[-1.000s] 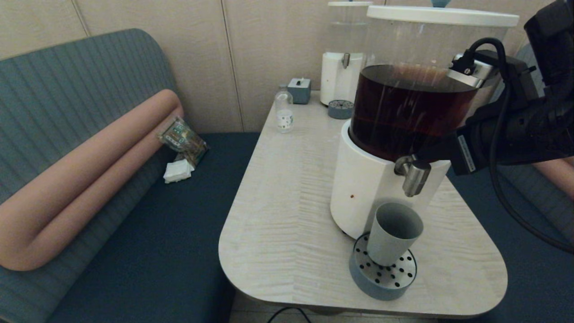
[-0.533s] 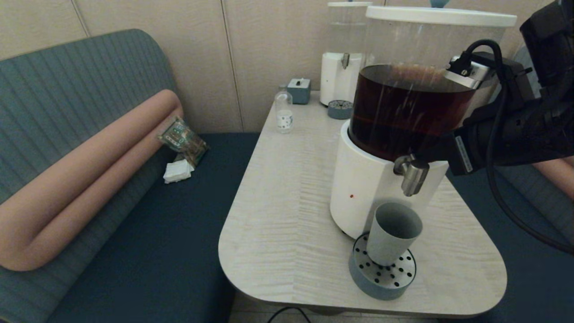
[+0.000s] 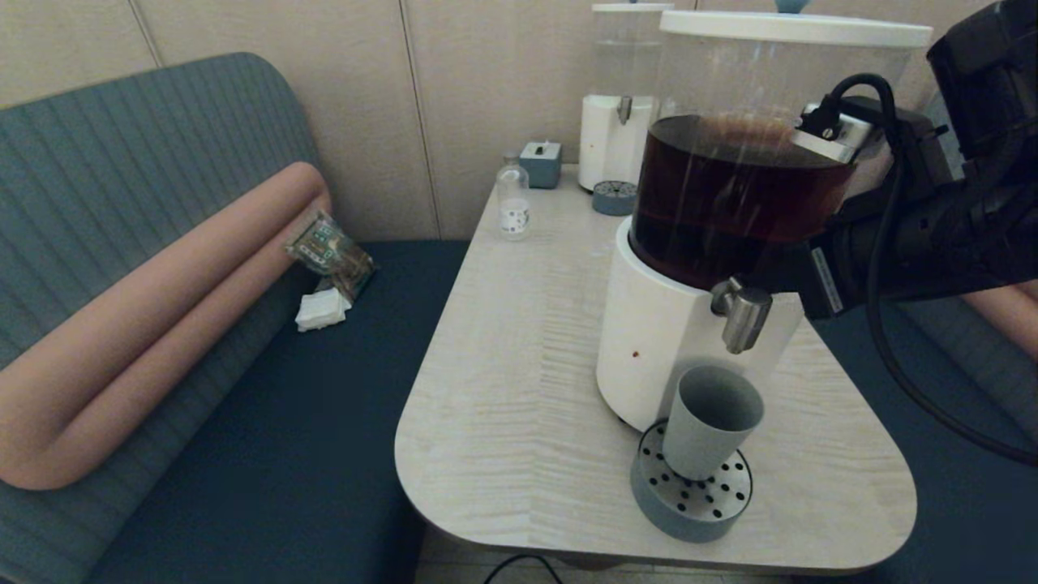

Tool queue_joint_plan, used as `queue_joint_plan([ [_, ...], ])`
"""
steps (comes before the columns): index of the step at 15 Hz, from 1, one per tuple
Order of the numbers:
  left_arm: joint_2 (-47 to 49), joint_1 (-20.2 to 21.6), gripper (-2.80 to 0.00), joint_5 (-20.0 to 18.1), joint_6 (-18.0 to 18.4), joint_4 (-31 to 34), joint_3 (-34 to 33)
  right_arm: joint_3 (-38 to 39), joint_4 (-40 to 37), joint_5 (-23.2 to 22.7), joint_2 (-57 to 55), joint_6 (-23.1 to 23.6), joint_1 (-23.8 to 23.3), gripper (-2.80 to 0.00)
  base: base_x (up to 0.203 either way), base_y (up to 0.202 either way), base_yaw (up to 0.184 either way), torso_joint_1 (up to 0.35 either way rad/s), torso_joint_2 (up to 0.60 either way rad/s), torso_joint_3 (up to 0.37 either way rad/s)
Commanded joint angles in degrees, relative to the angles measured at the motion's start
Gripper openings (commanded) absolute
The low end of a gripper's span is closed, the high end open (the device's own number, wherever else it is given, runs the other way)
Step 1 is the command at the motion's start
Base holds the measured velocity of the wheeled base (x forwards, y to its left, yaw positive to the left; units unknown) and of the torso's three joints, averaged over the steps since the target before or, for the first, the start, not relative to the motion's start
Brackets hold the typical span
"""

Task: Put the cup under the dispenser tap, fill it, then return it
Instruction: Turn on the faucet

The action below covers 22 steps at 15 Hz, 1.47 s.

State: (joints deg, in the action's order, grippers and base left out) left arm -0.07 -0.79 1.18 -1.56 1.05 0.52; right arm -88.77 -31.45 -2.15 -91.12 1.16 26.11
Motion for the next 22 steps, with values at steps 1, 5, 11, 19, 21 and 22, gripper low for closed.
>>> queue_joint_plan([
  [1, 0.0, 0.0, -2.8, 0.0, 0.0, 0.0, 0.0, 0.0, 0.1, -0.1, -0.1, 0.1, 0.3, -2.8, 0.0, 0.0, 0.0, 0.0, 0.0, 0.0],
  [5, 0.0, 0.0, -2.8, 0.0, 0.0, 0.0, 0.0, 0.0, 0.1, -0.1, 0.0, 0.0, 0.6, -2.8, 0.0, 0.0, 0.0, 0.0, 0.0, 0.0],
  [11, 0.0, 0.0, -2.8, 0.0, -0.1, 0.0, 0.0, 0.1, 0.1, -3.5, 0.0, 0.0, 1.4, -2.8, 0.0, 0.0, 0.0, 0.0, 0.0, 0.0],
  [19, 0.0, 0.0, -2.8, 0.0, 0.0, 0.0, 0.0, 1.0, 2.5, -4.4, 0.6, -0.1, 0.2, -2.8, 0.0, 0.0, 0.0, 0.0, 0.0, 0.0],
  [21, 0.0, 0.0, -2.8, 0.0, 0.0, 0.0, 0.0, 1.4, 5.3, -4.4, 0.9, -1.8, -2.1, -2.8, 0.0, 0.0, 0.0, 0.0, 0.0, 0.0],
  [22, 0.0, 0.0, -2.8, 0.0, 0.0, 0.0, 0.0, 1.4, 6.3, -4.3, 1.1, -2.8, -3.4, -2.8, 0.0, 0.0, 0.0, 0.0, 0.0, 0.0],
])
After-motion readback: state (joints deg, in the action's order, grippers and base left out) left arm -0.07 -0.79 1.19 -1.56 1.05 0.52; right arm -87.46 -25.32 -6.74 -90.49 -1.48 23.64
